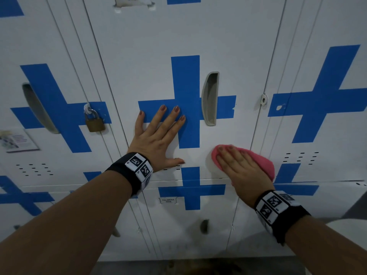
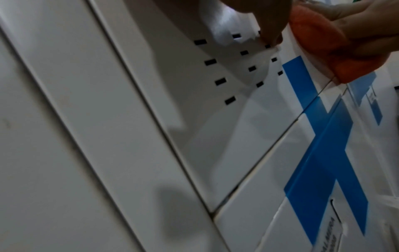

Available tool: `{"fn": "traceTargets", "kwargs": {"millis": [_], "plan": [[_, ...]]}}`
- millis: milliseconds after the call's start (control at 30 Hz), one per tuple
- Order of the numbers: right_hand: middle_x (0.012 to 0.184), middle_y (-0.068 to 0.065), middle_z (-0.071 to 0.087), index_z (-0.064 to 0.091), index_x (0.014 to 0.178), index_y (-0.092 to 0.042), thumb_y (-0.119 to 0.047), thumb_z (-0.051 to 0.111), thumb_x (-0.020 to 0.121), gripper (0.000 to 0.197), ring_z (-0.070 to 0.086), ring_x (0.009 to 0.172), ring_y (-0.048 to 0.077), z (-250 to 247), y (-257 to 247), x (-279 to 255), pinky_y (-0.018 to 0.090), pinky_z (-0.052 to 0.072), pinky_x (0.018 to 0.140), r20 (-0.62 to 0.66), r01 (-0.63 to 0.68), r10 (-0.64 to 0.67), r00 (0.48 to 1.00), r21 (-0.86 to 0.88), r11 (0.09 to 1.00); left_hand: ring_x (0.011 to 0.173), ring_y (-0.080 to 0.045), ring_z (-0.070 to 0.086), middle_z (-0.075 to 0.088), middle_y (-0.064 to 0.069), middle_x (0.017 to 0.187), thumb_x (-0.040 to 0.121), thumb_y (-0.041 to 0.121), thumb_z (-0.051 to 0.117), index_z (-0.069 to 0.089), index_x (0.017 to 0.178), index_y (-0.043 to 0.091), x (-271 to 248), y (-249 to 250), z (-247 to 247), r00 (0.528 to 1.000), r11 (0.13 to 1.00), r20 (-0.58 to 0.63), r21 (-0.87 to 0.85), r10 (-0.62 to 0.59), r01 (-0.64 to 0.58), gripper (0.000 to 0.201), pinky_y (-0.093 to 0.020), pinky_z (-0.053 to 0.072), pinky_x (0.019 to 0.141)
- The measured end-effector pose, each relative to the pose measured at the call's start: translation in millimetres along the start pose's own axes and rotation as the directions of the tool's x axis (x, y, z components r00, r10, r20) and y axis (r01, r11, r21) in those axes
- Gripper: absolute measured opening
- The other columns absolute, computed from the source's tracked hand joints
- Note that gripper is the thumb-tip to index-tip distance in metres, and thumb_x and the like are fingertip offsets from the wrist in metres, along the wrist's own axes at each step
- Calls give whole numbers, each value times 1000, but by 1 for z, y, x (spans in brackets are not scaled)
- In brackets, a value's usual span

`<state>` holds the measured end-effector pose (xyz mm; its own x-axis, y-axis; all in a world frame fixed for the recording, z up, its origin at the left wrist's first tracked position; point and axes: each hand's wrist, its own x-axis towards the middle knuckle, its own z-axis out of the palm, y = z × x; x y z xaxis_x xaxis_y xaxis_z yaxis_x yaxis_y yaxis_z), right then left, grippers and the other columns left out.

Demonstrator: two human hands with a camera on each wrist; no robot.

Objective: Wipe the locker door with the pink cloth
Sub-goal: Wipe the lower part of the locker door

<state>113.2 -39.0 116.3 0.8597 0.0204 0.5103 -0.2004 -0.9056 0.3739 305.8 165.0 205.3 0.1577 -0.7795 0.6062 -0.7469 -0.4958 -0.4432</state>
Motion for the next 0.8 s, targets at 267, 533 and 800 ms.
{"fn": "traceTargets", "kwargs": {"millis": [267, 533, 800], "plan": [[147, 18, 0, 3, 138, 3, 12, 59, 66, 92, 4, 135, 36, -1, -48, 25, 50, 9, 107, -24, -581, 610, 792, 278, 765, 143, -23, -19, -18, 1, 156, 61, 84, 53, -10, 149, 22, 0, 1, -1, 1000, 1000, -10, -1, -2, 2, 125, -57, -11, 110], [155, 13, 2, 5, 144, -5, 15, 67, 52, 113, -1, 139, 33, 11, -63, 25, 53, 8, 104, 11, -391, 403, 915, 264, 882, 142, -23, -20, -7, -1, 157, 62, 84, 51, -9, 149, 22, 0, 1, -1, 1000, 1000, 4, -8, -8, 8, 123, -57, -10, 110], [152, 5, 17, 12, 148, -14, 5, 53, 60, 98, 5, 140, 22, 22, -49, 7, 53, 12, 105, 88, 14, -25, 996, 126, 992, 142, -23, -21, 0, -1, 157, 61, 83, 53, -6, 150, 21, 0, 1, -3, 1000, 1000, 8, -14, -7, 7, 123, -58, -9, 109]]}}
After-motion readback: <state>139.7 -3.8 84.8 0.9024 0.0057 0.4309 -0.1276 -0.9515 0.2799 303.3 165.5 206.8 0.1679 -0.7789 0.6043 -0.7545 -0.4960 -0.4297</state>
